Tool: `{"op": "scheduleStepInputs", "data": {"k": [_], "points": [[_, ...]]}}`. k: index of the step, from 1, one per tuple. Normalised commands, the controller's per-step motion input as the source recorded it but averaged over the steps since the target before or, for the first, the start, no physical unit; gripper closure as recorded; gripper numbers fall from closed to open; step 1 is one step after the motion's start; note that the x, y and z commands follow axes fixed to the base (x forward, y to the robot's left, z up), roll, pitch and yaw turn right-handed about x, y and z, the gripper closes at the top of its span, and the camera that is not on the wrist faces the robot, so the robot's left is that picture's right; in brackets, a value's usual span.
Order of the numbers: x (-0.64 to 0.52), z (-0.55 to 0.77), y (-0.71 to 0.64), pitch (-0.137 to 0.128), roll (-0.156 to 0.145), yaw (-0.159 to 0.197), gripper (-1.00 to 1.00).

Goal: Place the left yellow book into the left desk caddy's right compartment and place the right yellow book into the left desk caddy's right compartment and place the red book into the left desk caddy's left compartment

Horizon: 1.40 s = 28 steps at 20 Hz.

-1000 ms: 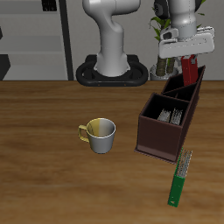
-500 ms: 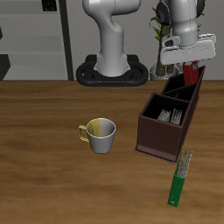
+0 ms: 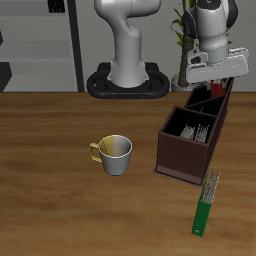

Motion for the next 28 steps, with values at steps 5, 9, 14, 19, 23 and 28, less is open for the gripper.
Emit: {"op": "scheduleStepInputs", "data": {"k": [5,9,14,19,23,28], "points": [[-0.04,-0.18,0.06,0.029,0.014,0.022,1.0],[-0.05,-0.09,0.01,0.013,0.011,0.007,1.0],[-0.06,-0.02,0.08,-0.017,0.033,0.039,1.0],[-0.06,-0.04,0.03,0.036,0.028,-0.001,-1.0],[0.01,0.12,-0.07,-0.007,-0.019,-0.009,-1.0],[0.0,0.13,-0.03,-0.008,-0.001,-0.009,-1.0]]}}
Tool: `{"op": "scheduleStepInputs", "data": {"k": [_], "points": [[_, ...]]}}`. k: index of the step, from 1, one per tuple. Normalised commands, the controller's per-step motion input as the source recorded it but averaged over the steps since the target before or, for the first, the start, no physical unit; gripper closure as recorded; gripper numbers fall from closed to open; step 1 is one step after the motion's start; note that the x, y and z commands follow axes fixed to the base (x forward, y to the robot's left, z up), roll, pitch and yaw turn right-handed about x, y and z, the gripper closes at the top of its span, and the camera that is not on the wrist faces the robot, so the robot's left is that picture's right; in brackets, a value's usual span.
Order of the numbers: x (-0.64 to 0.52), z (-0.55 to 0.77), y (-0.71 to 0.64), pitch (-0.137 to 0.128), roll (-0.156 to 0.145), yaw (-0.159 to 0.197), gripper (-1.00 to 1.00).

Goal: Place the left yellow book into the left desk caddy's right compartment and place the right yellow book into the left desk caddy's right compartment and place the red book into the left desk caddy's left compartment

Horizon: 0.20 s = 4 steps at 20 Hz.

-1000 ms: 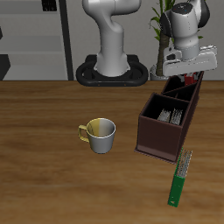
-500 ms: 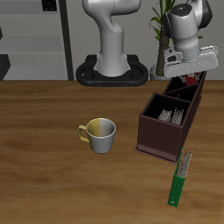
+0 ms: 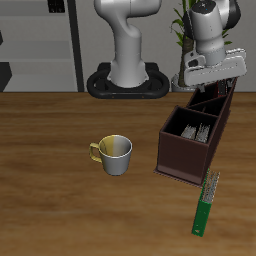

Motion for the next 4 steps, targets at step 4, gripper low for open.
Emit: {"op": "scheduleStepInputs", "data": {"k": [4], "points": [[-0.05,0.32,-0.11,-0.051,-0.031,-0.017,-1.0]]}}
